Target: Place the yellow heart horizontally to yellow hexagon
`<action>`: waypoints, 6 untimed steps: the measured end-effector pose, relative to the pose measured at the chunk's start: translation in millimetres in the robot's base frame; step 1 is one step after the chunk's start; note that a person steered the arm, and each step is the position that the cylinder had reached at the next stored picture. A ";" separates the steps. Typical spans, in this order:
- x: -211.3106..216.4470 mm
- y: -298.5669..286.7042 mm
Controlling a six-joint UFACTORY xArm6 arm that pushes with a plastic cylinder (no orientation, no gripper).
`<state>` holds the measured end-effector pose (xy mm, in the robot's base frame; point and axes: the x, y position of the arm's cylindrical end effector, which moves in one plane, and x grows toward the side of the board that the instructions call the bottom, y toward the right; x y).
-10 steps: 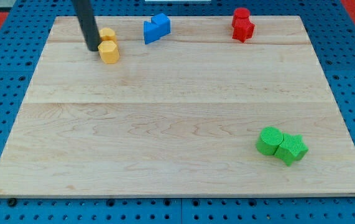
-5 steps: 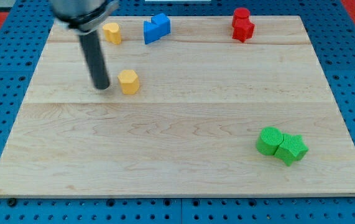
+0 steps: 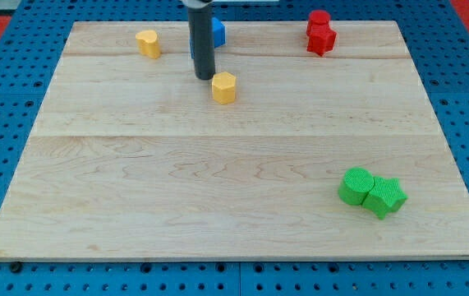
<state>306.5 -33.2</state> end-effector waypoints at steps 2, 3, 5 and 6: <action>34.9 46.1; 38.2 -12.8; 30.4 -111.8; 16.7 -172.1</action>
<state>323.2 -205.3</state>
